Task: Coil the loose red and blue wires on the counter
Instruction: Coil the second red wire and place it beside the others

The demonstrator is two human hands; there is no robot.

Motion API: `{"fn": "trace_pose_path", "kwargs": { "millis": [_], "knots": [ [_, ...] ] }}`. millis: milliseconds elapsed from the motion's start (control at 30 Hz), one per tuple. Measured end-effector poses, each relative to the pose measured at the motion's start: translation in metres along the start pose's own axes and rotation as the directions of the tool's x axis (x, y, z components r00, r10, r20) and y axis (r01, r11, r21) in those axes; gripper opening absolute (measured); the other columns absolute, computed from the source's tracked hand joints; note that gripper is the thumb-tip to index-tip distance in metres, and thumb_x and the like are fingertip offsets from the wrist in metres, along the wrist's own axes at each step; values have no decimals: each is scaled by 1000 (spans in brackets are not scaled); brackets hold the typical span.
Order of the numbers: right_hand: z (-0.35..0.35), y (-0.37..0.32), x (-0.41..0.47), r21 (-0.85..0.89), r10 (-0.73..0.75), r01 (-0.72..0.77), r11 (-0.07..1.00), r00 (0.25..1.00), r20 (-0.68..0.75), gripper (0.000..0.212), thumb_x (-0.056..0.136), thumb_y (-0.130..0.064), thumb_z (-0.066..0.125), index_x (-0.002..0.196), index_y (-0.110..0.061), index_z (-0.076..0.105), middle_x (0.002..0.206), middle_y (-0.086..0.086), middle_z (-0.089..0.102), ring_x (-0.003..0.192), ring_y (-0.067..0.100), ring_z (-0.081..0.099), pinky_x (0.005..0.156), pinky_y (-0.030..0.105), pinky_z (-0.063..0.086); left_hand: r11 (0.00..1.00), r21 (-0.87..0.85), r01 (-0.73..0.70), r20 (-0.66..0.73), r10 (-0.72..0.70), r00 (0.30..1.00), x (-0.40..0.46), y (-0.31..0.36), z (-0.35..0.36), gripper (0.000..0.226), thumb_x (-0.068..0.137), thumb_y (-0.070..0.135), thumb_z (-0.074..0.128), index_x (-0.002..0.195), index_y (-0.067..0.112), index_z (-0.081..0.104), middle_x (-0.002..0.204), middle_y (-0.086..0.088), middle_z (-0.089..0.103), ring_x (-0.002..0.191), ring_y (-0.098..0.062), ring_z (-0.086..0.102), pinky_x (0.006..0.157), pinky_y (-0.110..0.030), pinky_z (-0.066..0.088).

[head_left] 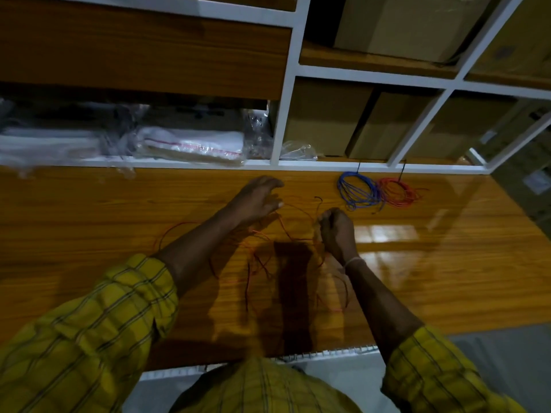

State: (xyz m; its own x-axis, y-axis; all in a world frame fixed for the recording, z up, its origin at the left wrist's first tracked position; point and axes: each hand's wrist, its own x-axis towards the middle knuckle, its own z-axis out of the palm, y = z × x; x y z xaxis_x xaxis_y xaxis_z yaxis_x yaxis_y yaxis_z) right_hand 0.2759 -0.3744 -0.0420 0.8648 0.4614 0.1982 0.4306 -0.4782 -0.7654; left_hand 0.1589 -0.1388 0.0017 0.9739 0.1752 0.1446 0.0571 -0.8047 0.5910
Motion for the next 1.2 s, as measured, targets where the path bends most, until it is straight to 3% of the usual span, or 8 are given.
{"fn": "trace_pose_path", "kwargs": {
  "millis": [233,367,500,633,767,933,1067,1200],
  "knots": [
    [-35,-72,0,136,-227,239,962,969,-97,13,105,-8,53,94,-2,52,74,8,59,64,-2,57,58,13,39,994,-106,22,43,-18,999,25,22,-27,36,102,27,61,138,23,55,129,1,65,118,-16,62,95,-36,54],
    [-35,-80,6,214,-183,210,954,973,-139,16,106,-20,53,96,-9,51,68,6,59,60,21,61,56,34,48,875,-482,38,34,-25,999,21,35,-60,26,109,25,49,109,6,66,85,-7,66,74,-14,63,69,-26,51],
    [-33,-83,11,292,-65,108,950,986,-153,19,101,-21,64,92,-6,56,72,2,57,65,12,52,61,29,43,380,-917,120,118,-28,993,8,41,-91,27,110,27,43,97,8,57,63,3,37,49,-9,32,45,-22,28],
    [-33,-80,5,566,37,-142,812,981,192,18,102,-21,63,87,-12,59,67,3,47,54,14,38,50,30,28,-225,-974,10,54,-191,980,5,10,-124,23,109,14,35,96,9,54,55,8,38,40,-4,28,36,-19,23],
    [-37,-73,-10,529,42,-208,823,950,308,19,101,-19,63,96,0,67,66,4,48,53,16,41,50,31,33,-462,-849,-255,-43,-421,906,-4,-36,-149,30,108,8,28,92,7,53,53,5,41,36,-7,30,33,-20,24],
    [-35,-64,-27,279,12,-102,955,952,307,16,102,-13,62,89,-7,70,67,9,55,58,18,54,58,36,49,-314,-861,-400,-112,-650,751,-11,-50,-160,23,108,9,40,92,7,57,61,-2,61,45,-11,52,43,-20,42],
    [-21,-97,-35,-84,-143,212,974,856,497,17,103,-14,60,96,-11,76,76,-1,64,55,-2,56,57,29,51,56,-987,-149,-157,-486,860,-19,-22,-139,15,102,8,55,113,1,63,101,-15,75,87,-21,73,75,-27,58],
    [-13,-144,-39,-109,-281,407,907,778,561,18,103,-13,60,105,-12,78,87,-10,64,70,-4,57,62,13,41,505,-852,136,43,-192,980,-30,11,-106,35,112,21,37,131,-2,54,119,-12,75,111,-24,73,95,-37,58]
  ]
}}
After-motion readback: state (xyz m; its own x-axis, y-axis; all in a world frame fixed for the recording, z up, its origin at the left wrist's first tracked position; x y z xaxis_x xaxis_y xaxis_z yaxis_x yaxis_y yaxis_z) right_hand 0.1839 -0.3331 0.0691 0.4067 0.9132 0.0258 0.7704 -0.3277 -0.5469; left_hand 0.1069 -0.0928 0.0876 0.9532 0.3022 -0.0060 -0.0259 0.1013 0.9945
